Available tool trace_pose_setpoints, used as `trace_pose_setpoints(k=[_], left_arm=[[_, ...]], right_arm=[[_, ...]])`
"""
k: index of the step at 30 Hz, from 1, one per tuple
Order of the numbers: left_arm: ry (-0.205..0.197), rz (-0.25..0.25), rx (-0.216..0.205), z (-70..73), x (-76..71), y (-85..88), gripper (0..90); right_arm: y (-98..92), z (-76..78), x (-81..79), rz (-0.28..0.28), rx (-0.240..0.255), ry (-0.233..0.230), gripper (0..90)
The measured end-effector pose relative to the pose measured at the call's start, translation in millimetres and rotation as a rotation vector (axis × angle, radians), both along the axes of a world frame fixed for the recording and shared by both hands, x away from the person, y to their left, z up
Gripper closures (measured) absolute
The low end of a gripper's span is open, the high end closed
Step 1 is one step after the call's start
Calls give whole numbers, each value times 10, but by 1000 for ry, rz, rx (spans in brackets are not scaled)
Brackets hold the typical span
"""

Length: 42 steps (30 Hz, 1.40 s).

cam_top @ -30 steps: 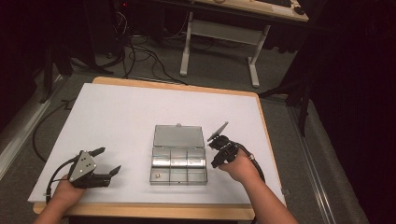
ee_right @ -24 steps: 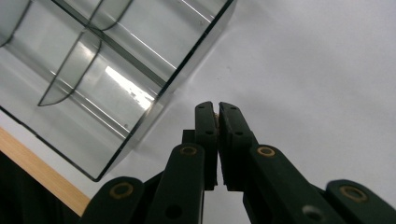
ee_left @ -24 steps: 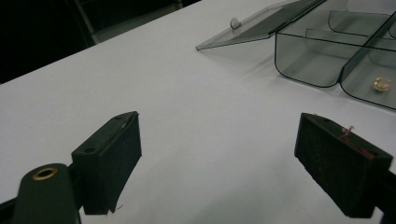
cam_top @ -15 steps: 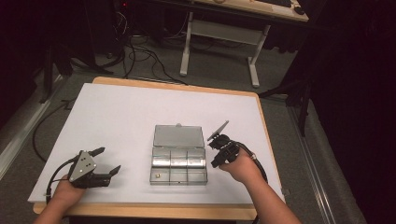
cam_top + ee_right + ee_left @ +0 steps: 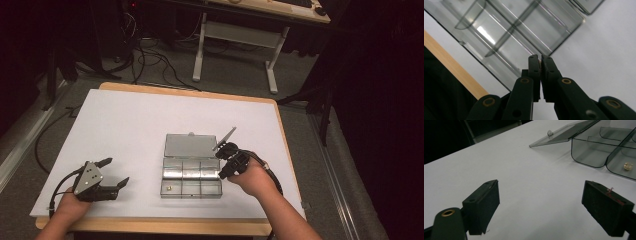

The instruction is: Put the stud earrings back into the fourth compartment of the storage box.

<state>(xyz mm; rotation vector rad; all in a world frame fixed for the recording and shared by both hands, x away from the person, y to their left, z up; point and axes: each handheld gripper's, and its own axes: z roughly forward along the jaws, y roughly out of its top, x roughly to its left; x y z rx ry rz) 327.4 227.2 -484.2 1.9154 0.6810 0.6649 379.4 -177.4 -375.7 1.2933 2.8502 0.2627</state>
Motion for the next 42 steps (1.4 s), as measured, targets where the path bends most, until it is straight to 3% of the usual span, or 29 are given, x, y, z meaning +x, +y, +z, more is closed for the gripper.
trace_pose_setpoints(k=[3,9,31,42], left_arm=[[6,1,3,1,5,-2,151],[13,0,3,0,13,-6,151],[20,-1,-14,3,20,17,151],[9,-6,-7,0,11,7,152]], right_arm=[[84,1,3,13,3,0,876],[270,-49,20,89,-3,-16,876],[876,-160,15,196,16,11,876],[1289,-291,-22,293,26,20,875]])
